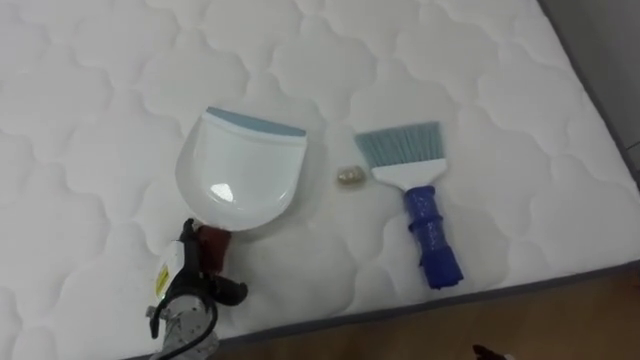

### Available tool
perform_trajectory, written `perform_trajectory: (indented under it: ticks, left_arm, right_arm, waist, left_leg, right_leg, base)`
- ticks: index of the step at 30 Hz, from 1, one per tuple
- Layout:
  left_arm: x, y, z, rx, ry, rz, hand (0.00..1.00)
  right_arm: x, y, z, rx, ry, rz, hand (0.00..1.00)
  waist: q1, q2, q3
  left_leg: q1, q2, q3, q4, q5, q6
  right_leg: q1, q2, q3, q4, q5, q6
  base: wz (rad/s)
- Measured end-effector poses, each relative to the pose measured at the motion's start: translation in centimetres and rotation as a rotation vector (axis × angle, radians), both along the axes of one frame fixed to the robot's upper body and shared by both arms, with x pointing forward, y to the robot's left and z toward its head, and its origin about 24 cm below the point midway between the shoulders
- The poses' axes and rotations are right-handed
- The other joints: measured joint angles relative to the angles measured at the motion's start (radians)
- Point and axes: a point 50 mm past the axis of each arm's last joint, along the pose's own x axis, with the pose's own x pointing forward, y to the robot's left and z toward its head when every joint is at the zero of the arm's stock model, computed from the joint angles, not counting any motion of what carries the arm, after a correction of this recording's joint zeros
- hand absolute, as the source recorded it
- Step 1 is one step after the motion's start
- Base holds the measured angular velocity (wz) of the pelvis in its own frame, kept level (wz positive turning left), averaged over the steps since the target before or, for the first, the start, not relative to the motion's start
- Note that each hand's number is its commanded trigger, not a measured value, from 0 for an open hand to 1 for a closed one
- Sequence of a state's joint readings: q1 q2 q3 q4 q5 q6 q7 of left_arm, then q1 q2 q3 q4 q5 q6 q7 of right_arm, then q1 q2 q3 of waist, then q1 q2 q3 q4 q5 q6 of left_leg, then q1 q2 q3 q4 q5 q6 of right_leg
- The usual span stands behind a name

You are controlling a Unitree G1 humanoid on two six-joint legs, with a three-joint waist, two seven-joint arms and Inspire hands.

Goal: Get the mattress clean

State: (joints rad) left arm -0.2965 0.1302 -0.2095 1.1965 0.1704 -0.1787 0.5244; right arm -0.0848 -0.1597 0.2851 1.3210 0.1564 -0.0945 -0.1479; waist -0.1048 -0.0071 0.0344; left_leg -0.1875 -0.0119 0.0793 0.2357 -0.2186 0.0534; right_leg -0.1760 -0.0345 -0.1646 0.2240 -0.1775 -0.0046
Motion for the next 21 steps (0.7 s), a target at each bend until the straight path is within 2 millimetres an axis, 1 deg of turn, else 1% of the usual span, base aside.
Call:
perform_trajectory:
  ticks: [3, 6, 9, 12, 15, 16, 17, 18, 19, 20, 21]
  left_arm:
    - [0.4, 0.9, 0.3, 0.025, -0.005, 0.023, 1.0]
    - [0.3, 1.1, 0.3, 0.036, 0.002, 0.031, 1.0]
    - [-0.2, 0.9, -0.2, 0.036, 0.037, 0.036, 1.0]
    - [-0.8, 0.3, -0.7, 0.017, 0.059, 0.033, 1.0]
    - [-1.0, 0.0, -0.8, 0.013, 0.062, 0.025, 1.0]
    - [-1.0, 0.0, -0.8, 0.013, 0.063, 0.026, 1.0]
    - [-1.1, 0.1, -0.9, 0.014, 0.067, 0.029, 1.0]
    - [-1.4, 0.1, -1.1, 0.012, 0.079, 0.031, 1.0]
    - [-1.5, 0.2, -1.1, 0.016, 0.083, 0.034, 1.0]
    - [-1.6, 1.0, -1.1, 0.033, 0.09, 0.047, 1.0]
    - [-1.8, 1.3, -1.2, 0.043, 0.103, 0.054, 1.0]
  right_arm:
    - [0.0, 0.0, 0.0, 0.01, 0.003, 0.003, 0.0]
    - [0.1, 0.0, 0.0, 0.016, 0.003, 0.006, 0.0]
    - [0.1, 0.0, 0.0, 0.016, 0.003, 0.006, 0.0]
    - [0.1, 0.0, 0.0, 0.016, 0.002, 0.006, 0.0]
    - [0.2, 0.0, 0.0, 0.014, 0.0, 0.006, 0.0]
    - [0.2, 0.0, 0.0, 0.014, -0.002, 0.006, 0.0]
    - [0.3, 0.0, 0.1, 0.012, -0.007, 0.006, 0.0]
    - [0.5, 0.0, 0.2, 0.005, -0.016, 0.002, 0.0]
    - [0.6, 0.0, 0.2, 0.002, -0.022, -0.001, 0.0]
    - [1.3, 0.4, 0.3, 0.006, -0.044, 0.009, 0.0]
    - [1.6, 0.3, 0.4, -0.002, -0.049, 0.018, 0.0]
  waist:
    - [-0.001, 0.0, 0.0]
    - [0.0, 0.001, 0.0]
    - [-0.001, 0.001, 0.0001]
    - [-0.001, 0.001, 0.0001]
    - [0.001, 0.001, -0.0001]
    - [0.001, 0.001, -0.0001]
    - [0.002, 0.001, 0.0]
    - [0.002, 0.002, 0.0021]
    - [0.006, 0.002, 0.0023]
    - [0.01, -0.015, -0.0014]
    - [-0.011, 0.008, 0.0022]
  left_leg:
    - [0.001, -0.001, -0.002, 0.0, 0.0, 0.0]
    - [0.004, -0.001, -0.001, -0.003, 0.0, 0.0]
    - [0.005, -0.001, -0.001, -0.004, 0.0, 0.0]
    - [0.004, 0.0, -0.002, -0.005, 0.0, 0.0]
    - [0.008, 0.002, -0.009, -0.005, 0.0, 0.0]
    - [0.009, 0.003, -0.016, -0.005, 0.001, -0.001]
    - [0.015, 0.005, -0.044, -0.006, 0.002, -0.001]
    - [0.028, 0.007, -0.113, -0.011, 0.003, 0.0]
    - [0.03, 0.007, -0.147, -0.011, 0.003, 0.0]
    - [0.018, 0.004, -0.165, 0.0, 0.001, -0.004]
    - [0.001, 0.014, -0.159, 0.008, -0.002, -0.027]
  right_leg:
    - [0.002, 0.0, 0.0, -0.002, 0.0, 0.0]
    - [0.002, -0.001, 0.003, -0.002, 0.0, 0.0]
    - [0.002, -0.001, 0.001, -0.002, 0.0, 0.0]
    - [0.001, 0.0, 0.0, -0.002, 0.0, 0.0]
    - [-0.005, 0.001, 0.0, 0.013, 0.0, 0.0]
    - [-0.01, 0.001, -0.001, 0.025, -0.001, 0.0]
    - [-0.029, 0.002, -0.007, 0.066, -0.003, -0.003]
    - [-0.072, 0.01, -0.012, 0.125, -0.029, -0.003]
    - [-0.09, 0.02, 0.003, 0.104, -0.028, -0.006]
    - [-0.127, 0.025, 0.028, -0.013, 0.046, -0.035]
    - [-0.127, 0.027, -0.002, -0.028, 0.133, -0.042]
  base:
    - [0.0]
    - [0.0]
    - [0.0]
    - [0.0]
    - [-0.01]
    - [-0.11]
    - [-0.2]
    - [-0.29]
    - [-0.5]
    - [-0.25]
    - [0.0]
